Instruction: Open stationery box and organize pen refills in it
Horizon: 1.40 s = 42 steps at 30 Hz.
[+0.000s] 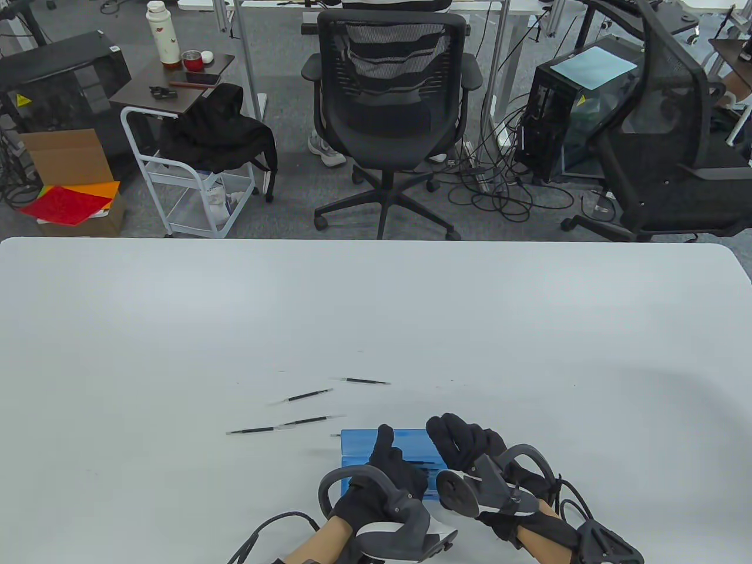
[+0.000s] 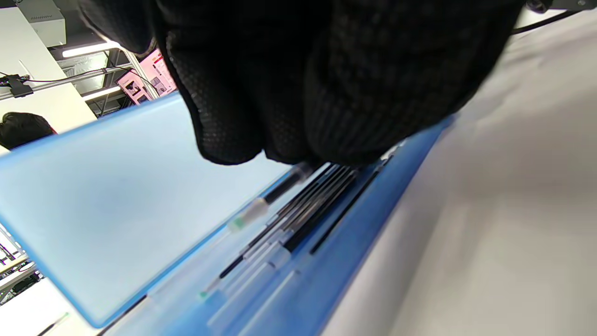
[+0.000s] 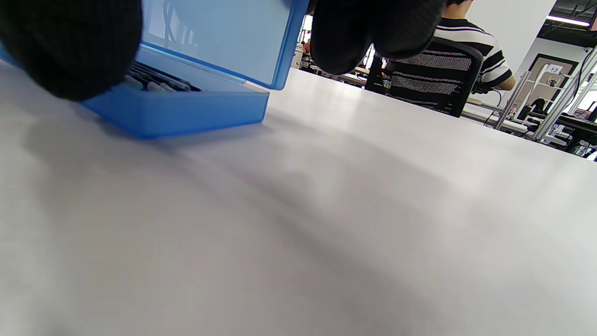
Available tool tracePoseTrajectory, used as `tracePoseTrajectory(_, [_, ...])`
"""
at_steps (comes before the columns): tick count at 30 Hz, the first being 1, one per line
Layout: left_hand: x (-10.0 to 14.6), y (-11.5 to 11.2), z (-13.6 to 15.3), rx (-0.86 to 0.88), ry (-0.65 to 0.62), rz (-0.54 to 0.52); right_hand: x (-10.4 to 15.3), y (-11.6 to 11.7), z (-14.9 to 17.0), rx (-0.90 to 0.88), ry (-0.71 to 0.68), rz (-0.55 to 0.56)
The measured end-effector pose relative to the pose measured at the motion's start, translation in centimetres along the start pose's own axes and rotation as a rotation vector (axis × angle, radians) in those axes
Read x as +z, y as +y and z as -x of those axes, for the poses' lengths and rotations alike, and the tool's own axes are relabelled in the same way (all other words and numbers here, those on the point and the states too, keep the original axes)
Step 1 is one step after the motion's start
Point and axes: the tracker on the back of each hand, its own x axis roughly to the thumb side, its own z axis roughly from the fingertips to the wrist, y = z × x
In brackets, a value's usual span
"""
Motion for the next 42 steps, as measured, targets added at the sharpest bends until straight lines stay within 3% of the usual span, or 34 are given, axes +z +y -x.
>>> tracePoseTrajectory(14, [0.9, 0.9, 0.7, -0.006, 0.010, -0.039, 0.0, 0.0, 0.0, 0.000, 0.000, -0.002])
tracePoseTrajectory(19, [2.7, 2.0, 3.3, 0.006, 0.092, -0.076, 0.0, 0.0, 0.0, 0.000, 0.000, -0.002])
tracePoseTrajectory(25, [5.1, 1.6, 8.1, 0.061, 0.262, -0.064, 0.0, 0.0, 0.0, 0.001, 0.000, -0.002])
tracePoseTrajectory(35, [7.9, -3.6, 16.2, 0.135, 0.555, 0.095, 0.0, 0.0, 0.0, -0.005, 0.002, -0.005])
tracePoseTrajectory(42, [7.9, -8.7, 19.0, 0.193, 0.646, 0.244, 0.0, 0.0, 0.0, -0.005, 0.001, -0.004])
